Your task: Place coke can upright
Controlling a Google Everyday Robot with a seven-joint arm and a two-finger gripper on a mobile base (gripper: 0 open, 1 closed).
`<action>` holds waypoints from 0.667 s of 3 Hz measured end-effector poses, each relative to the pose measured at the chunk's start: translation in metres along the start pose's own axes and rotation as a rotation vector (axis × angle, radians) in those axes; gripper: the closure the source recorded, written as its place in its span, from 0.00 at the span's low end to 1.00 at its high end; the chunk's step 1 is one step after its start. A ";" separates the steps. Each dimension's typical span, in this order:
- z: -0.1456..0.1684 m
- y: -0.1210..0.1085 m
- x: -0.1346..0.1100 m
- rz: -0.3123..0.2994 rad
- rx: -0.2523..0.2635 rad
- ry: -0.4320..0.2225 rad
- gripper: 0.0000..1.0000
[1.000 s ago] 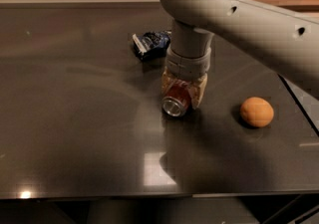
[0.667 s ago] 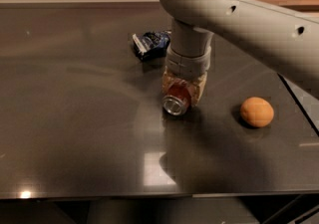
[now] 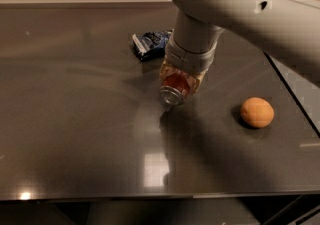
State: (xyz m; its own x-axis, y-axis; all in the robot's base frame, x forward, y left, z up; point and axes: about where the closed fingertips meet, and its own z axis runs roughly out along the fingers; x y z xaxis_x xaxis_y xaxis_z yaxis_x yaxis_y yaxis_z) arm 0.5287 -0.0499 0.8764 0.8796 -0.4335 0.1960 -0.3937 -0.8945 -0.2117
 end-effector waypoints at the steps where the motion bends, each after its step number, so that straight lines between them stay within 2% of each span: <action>1: -0.025 -0.021 0.003 -0.052 0.122 0.078 1.00; 2: -0.043 -0.034 0.004 -0.111 0.211 0.149 1.00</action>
Offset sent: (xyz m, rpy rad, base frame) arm 0.0074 0.0356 0.0726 0.1427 -0.3696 0.1919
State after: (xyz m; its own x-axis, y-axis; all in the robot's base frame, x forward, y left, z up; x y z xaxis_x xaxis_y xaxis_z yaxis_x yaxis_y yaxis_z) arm 0.5338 -0.0257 0.9252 0.8594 -0.3590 0.3641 -0.2190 -0.9019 -0.3723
